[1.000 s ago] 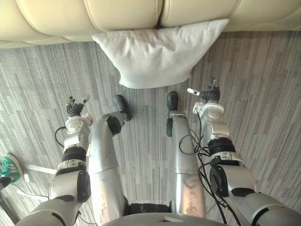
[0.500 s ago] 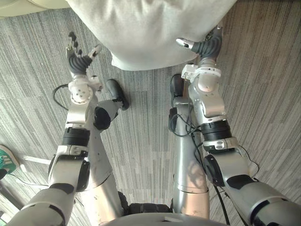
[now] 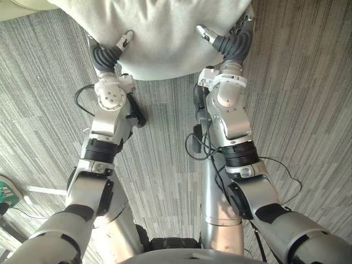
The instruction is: Pick up cushions and gather them together orderly.
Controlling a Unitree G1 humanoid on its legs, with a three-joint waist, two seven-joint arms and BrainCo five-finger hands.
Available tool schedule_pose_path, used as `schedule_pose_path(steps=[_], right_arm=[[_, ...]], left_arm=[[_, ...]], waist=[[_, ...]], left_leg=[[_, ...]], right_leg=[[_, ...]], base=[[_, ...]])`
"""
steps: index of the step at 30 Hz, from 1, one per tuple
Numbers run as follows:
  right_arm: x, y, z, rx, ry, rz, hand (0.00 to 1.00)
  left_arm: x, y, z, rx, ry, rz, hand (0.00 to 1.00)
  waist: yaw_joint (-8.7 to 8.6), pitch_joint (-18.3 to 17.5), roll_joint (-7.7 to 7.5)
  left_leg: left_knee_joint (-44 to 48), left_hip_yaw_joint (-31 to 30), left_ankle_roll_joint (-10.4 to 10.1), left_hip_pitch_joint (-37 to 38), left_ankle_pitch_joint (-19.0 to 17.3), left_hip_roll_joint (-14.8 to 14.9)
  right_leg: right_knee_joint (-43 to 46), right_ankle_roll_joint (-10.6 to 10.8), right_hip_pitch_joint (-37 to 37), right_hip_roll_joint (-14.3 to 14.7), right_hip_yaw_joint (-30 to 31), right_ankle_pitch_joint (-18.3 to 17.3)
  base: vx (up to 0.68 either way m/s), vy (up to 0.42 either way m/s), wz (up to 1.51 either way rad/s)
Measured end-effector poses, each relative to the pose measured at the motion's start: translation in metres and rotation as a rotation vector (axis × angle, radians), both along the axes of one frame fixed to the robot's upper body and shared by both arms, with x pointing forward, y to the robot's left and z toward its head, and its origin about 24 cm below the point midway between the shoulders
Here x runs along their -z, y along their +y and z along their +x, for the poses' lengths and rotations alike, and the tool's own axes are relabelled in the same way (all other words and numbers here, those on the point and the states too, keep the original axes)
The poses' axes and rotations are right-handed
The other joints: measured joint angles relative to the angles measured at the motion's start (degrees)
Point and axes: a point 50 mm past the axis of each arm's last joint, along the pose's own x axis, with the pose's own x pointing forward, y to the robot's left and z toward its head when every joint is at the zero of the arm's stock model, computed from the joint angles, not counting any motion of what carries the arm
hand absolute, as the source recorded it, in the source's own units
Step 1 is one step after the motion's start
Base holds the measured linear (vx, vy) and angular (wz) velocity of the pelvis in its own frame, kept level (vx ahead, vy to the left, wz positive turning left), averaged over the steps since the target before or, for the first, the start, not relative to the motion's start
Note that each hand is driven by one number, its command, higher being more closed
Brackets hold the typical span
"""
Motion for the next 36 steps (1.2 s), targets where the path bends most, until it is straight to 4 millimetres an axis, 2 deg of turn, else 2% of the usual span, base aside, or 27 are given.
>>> schedule_pose_path(steps=[6, 10, 15, 18, 20, 21, 22, 23, 29, 32, 34, 36], right_arm=[[0.003, 0.001, -0.001, -0.049, -0.005, 0.034, 1.0], [0.02, -0.001, 0.0, -0.078, 0.035, 0.061, 1.0], [0.05, -0.006, 0.002, -0.089, 0.125, 0.054, 1.0], [0.071, -0.009, 0.001, -0.098, 0.186, 0.039, 1.0], [0.091, -0.014, -0.005, -0.09, 0.238, 0.038, 1.0], [0.099, -0.016, -0.008, -0.086, 0.255, 0.034, 1.0], [0.12, -0.018, -0.015, -0.086, 0.315, 0.028, 1.0], [0.127, -0.019, -0.018, -0.087, 0.335, 0.029, 1.0], [0.171, -0.024, -0.053, -0.141, 0.443, -0.003, 1.0], [0.197, -0.024, -0.071, -0.171, 0.533, -0.016, 1.0], [0.215, -0.025, -0.084, -0.196, 0.6, -0.022, 1.0], [0.223, -0.025, -0.092, -0.218, 0.634, -0.022, 1.0]], left_arm=[[0.0, -0.004, -0.002, 0.009, -0.003, 0.002, 1.0], [0.007, -0.009, -0.01, 0.029, -0.013, -0.01, 1.0], [0.028, -0.011, -0.02, 0.052, 0.018, -0.022, 1.0], [0.049, -0.01, -0.033, 0.071, 0.047, -0.048, 1.0], [0.066, -0.014, -0.048, 0.111, 0.068, -0.085, 1.0], [0.072, -0.016, -0.053, 0.121, 0.08, -0.095, 1.0], [0.092, -0.019, -0.063, 0.133, 0.127, -0.116, 1.0], [0.098, -0.02, -0.067, 0.138, 0.144, -0.122, 1.0], [0.128, -0.014, -0.102, 0.167, 0.215, -0.121, 1.0], [0.145, -0.01, -0.115, 0.172, 0.277, -0.11, 1.0], [0.16, -0.006, -0.128, 0.18, 0.332, -0.102, 1.0], [0.169, -0.003, -0.135, 0.184, 0.372, -0.101, 1.0]], waist=[[-0.38, 0.0, 0.0], [-0.67, -0.01, 0.0], [-0.58, -0.08, -0.06], [-0.55, -0.17, -0.04], [-0.3, -0.36, -0.03], [-0.13, -1.04, -0.07], [0.14, -6.58, -0.14], [0.14, -8.38, -0.14], [0.26, -9.26, -0.24], [0.7, -12.13, -0.51], [1.15, -15.74, -0.99], [1.25, -18.68, -0.98]], left_leg=[[-2.31, -0.2, -0.14, 1.85, 1.4, 0.01], [-8.11, 0.31, -0.38, 6.78, 3.61, -1.24], [-15.09, 0.29, -1.08, 14.22, 6.81, -2.47], [-18.91, 0.28, -1.97, 21.19, 7.67, -3.09], [-21.65, 0.47, -2.09, 28.45, 7.47, -3.56], [-22.44, 0.49, -2.34, 30.12, 7.27, -3.84], [-23.6, 0.67, -2.85, 30.57, 6.93, -4.03], [-23.98, 0.76, -2.92, 31.23, 6.89, -4.11], [-26.5, 1.82, -4.65, 51.06, 4.01, -4.43], [-29.35, 3.35, -5.13, 60.29, 2.71, -4.48], [-32.07, 5.07, -5.22, 66.26, 1.75, -4.63], [-34.35, 6.25, -5.14, 69.39, 1.65, -5.0]], right_leg=[[-2.54, -0.47, 2.22, -0.03, -0.84, 1.33], [-7.83, -0.69, 7.27, -0.71, -1.44, 2.86], [-13.98, -1.83, 15.14, -1.51, -2.97, 4.5], [-17.59, -2.27, 22.32, -1.75, -3.67, 4.8], [-20.57, -3.02, 29.87, -1.81, -4.4, 5.02], [-21.38, -2.99, 31.55, -1.9, -4.38, 4.89], [-22.76, -2.7, 32.07, -1.98, -4.45, 4.58], [-23.34, -2.69, 32.79, -1.97, -4.48, 4.57], [-28.47, -2.65, 53.09, -1.96, -4.18, 2.88], [-33.24, -2.61, 62.55, -1.74, -3.63, 2.86], [-37.64, -2.56, 68.26, -1.56, -2.62, 3.19], [-41.83, -2.82, 71.87, -1.81, -2.23, 4.32]], base=[[-0.01, 0.008, -0.01], [-0.04, 0.016, 0.09], [-0.04, -0.005, 0.14], [0.01, -0.021, 0.06], [0.07, -0.047, 0.04], [0.1, -0.054, 0.03], [0.09, -0.04, 0.0], [0.13, -0.046, -0.01], [0.18, -0.014, -0.05], [0.18, 0.025, -0.12], [0.14, 0.054, -0.19], [0.16, 0.073, -0.19]])
